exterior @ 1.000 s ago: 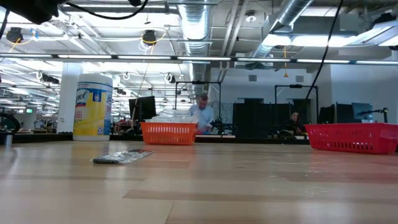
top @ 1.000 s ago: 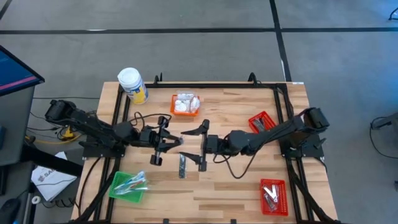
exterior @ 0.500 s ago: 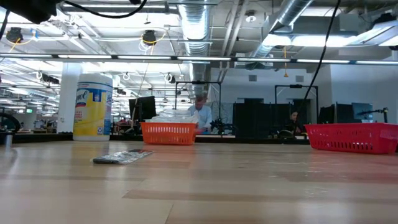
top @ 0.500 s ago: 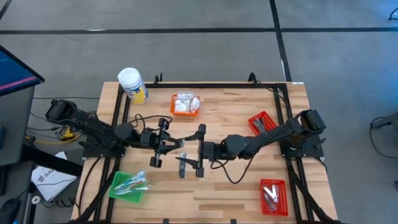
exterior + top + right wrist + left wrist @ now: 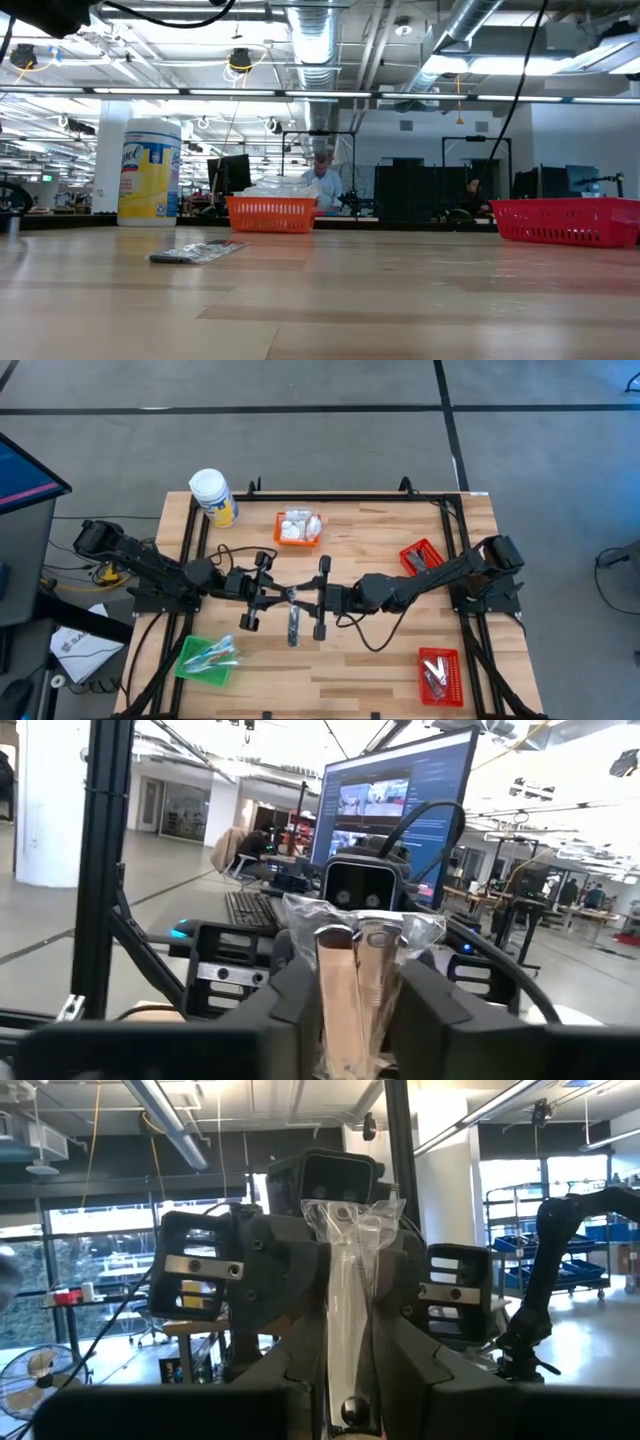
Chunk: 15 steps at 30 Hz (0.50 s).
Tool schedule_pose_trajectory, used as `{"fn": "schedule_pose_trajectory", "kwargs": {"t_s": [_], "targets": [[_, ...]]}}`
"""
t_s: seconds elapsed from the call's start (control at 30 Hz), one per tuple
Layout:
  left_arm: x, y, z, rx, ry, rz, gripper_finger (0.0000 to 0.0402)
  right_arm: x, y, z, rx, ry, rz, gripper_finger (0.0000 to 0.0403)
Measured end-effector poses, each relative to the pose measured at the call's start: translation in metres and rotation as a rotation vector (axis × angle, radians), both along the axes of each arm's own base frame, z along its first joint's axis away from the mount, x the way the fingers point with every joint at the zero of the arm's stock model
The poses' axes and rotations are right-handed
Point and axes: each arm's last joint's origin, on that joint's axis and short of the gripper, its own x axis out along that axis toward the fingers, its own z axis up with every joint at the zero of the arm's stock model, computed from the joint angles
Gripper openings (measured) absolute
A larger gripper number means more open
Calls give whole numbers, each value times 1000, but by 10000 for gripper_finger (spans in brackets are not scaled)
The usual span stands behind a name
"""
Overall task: Pick & Place Travel size toiletries
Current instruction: Put the silver nail cutter into the bottom red basket
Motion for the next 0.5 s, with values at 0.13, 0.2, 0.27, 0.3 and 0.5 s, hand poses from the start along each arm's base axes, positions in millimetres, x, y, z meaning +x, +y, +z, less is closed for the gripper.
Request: {"fn": "schedule_pose_trajectory", "kwargs": {"t_s": [0.13, 0.2, 0.27, 0.3, 0.5], "targets": [[0, 0, 0, 5, 0, -2, 52, -1, 1, 0, -25, 6, -21, 67], [0, 0, -1, 7, 5, -3, 65, -2, 3, -1, -35, 14, -53, 67], [1, 0, -1, 3, 10, -2, 80, -3, 6, -1, -50, 22, -98, 67], [1, 0, -1, 3, 11, 0, 88, -4, 7, 0, -59, 25, -122, 67], [0, 2, -5, 53, 71, 60, 135, -18, 17, 11, -108, 47, -213, 51]]}}
